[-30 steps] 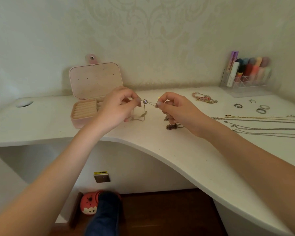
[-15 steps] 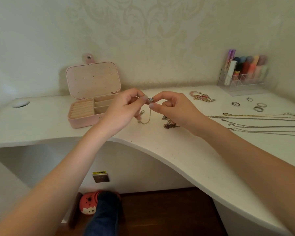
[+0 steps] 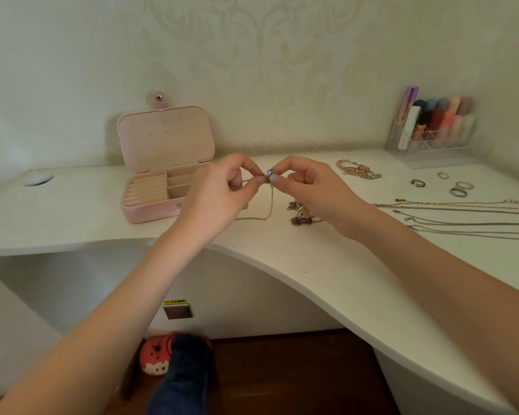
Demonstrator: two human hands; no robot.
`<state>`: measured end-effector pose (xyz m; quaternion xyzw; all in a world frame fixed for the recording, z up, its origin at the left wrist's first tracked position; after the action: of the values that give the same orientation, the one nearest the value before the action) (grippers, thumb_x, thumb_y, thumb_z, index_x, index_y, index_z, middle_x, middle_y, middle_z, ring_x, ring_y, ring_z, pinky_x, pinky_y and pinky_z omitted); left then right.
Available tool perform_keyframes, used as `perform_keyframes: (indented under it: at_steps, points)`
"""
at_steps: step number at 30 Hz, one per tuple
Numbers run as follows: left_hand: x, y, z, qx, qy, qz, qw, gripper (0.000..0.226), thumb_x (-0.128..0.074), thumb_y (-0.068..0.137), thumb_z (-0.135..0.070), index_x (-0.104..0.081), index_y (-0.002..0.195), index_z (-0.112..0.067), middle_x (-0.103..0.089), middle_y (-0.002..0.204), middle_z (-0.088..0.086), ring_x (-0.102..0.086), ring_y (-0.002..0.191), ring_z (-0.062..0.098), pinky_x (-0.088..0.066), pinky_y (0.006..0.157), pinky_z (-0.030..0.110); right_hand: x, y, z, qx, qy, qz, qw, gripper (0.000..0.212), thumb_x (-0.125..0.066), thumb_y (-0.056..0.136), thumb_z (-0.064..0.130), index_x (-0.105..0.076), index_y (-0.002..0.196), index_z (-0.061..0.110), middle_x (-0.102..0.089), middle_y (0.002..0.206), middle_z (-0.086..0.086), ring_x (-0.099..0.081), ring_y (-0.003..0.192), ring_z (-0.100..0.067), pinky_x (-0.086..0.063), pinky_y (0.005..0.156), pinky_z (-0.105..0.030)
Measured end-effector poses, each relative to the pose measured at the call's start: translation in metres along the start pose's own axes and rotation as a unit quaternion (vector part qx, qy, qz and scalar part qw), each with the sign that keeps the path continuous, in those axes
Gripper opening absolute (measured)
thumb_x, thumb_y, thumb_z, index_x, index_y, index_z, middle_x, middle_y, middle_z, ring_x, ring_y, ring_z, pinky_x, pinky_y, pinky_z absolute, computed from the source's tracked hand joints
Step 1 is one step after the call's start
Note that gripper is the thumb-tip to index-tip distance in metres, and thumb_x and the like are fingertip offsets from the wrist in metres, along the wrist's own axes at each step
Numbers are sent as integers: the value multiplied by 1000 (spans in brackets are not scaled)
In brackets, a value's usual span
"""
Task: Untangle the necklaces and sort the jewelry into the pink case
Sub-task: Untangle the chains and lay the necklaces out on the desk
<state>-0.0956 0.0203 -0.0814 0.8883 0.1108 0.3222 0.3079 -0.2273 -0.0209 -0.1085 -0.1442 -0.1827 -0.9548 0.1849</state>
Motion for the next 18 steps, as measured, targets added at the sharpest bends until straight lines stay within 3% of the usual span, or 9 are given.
perform_keyframes:
  at_steps: [4,8,12,14,18]
  points:
    - [5,1,5,16,-16,-27,999,16,-70,82,-15,-62,72,-25,-29,40,-8,-27,41,8,-20,45,14,3,1,0,9,8,-13,1000,9,-65,88,26,-67,92,19,-24,48,11,-23,45,-7,-24,43,-18]
    - [6,2,4,23,-18,-33,999,11,-69,81,-13,-66,75,-21,-26,40,-8,-25,40,6,-19,44,13,0,0,1,3,14,-3,1000,7,-64,89,27,-68,89,22,-24,48,11,-22,43,-7,-23,41,-15]
    - [4,2,5,19,-17,-27,999,20,-68,81,-11,-64,73,-28,-29,40,-8,-25,41,6,-20,46,16,-1,0,0,-13,6,1,1000,12,-61,90,35,-69,84,27,-36,70,-8,-29,58,-18,-23,45,-20]
    - [3,3,5,18,-10,-24,1000,24,-68,81,-12,-61,71,-33,-30,40,-8,-27,41,7,-21,46,16,0,0,2,-2,-1,-4,1000,13,-60,92,30,-69,86,23,-31,65,-10,-27,48,-11,-23,42,-14]
    - [2,3,3,17,10,-7,1000,22,-67,81,-15,-62,70,-33,-33,40,-8,-32,39,7,-23,46,14,5,1,3,32,-45,-31,998,11,-60,92,21,-67,86,15,-29,45,12,-27,41,-5,-24,43,-12]
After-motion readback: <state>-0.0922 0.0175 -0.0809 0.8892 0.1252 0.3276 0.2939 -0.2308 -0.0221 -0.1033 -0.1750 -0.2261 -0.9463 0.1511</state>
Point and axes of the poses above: each hand's wrist, its own y-axis towards the middle knuckle, its own x-axis out of the back of the hand, z = x × y, the point moved 9 cm from there along y, towards the middle knuckle
